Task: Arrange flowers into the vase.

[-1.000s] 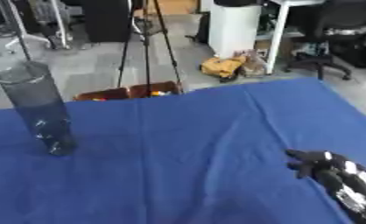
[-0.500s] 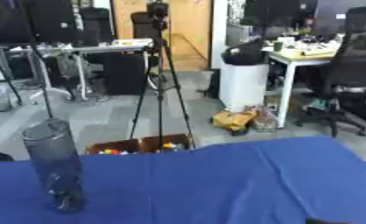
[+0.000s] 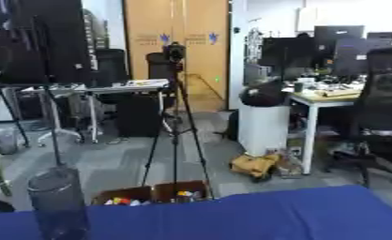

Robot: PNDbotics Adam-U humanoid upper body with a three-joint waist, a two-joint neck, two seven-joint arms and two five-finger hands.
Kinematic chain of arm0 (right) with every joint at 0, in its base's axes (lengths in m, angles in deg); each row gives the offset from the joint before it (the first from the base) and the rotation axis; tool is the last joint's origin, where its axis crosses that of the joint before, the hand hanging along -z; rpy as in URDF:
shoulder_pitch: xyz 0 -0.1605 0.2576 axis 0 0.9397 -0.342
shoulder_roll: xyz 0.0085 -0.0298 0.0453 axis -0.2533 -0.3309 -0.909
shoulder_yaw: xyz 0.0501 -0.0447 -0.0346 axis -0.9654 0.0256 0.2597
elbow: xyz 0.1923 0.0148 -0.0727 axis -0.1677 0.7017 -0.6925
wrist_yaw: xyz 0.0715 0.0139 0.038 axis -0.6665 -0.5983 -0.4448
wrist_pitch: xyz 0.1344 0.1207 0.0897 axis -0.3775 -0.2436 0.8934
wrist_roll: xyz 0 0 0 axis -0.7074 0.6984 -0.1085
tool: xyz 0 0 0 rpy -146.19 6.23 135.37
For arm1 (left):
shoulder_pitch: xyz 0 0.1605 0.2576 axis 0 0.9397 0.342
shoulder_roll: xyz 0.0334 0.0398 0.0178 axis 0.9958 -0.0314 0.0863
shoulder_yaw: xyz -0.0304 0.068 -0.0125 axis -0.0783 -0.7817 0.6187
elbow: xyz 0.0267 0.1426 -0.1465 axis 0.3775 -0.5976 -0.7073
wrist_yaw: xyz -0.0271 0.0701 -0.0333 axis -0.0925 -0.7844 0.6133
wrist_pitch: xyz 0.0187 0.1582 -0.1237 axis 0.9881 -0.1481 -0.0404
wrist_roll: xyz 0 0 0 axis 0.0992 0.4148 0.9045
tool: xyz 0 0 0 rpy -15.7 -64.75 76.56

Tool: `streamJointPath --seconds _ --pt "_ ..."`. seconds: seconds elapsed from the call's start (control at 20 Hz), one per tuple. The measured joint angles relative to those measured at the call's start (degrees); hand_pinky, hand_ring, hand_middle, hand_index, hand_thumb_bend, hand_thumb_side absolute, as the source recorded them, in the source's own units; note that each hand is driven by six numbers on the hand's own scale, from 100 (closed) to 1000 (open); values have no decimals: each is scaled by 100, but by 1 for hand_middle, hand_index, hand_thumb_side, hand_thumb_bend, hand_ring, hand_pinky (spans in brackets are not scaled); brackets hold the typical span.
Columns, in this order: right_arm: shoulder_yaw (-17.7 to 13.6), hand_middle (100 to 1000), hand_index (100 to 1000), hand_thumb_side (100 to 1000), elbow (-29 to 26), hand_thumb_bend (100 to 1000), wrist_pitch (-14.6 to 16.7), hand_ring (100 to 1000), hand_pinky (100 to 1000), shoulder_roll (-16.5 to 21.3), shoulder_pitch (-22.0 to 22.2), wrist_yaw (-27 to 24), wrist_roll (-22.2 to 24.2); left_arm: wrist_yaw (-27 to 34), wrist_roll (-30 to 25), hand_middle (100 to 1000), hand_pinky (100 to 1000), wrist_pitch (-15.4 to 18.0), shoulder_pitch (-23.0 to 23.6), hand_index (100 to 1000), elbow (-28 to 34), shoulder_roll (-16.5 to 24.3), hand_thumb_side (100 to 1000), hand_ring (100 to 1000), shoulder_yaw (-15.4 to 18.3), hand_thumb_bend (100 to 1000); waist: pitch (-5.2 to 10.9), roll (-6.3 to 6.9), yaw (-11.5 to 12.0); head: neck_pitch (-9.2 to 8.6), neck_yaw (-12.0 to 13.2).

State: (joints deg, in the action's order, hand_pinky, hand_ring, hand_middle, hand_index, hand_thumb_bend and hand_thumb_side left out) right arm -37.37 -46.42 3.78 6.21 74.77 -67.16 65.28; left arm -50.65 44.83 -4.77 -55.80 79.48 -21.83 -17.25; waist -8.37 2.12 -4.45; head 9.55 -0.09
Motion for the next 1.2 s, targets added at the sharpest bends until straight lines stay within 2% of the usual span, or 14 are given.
streamJointPath --seconds 0.3,0.7,0.75,0.8,0.95,1.2 --pt "0 526 769 530 2 309 -10 945 899 0 -29 0 10 86 314 100 100 433 0 100 129 -1 326 100 24 812 0 14 -6 2 -8" --pt "0 526 769 530 20 309 -10 945 899 0 -40 0 10 109 344 100 100 544 0 100 124 -1 326 100 24 812 0 15 -7 2 -8" --pt "0 524 769 533 25 291 -10 943 899 0 -40 0 10 109 345 100 100 546 0 100 124 -1 284 100 24 755 0 15 -8 2 -9" --pt "0 524 769 537 30 293 -11 943 899 0 -45 0 10 111 353 100 100 543 8 100 106 -3 352 100 25 761 0 21 -27 2 -18" --pt "0 524 769 537 33 293 -21 943 899 0 -47 0 7 76 472 100 100 552 87 100 -124 -100 352 100 10 761 -1 56 -104 2 -49" --pt "1 524 769 538 34 295 -37 943 900 0 -49 0 14 -20 621 100 100 848 72 100 -667 -159 366 100 -33 737 -1 59 -114 3 -54"
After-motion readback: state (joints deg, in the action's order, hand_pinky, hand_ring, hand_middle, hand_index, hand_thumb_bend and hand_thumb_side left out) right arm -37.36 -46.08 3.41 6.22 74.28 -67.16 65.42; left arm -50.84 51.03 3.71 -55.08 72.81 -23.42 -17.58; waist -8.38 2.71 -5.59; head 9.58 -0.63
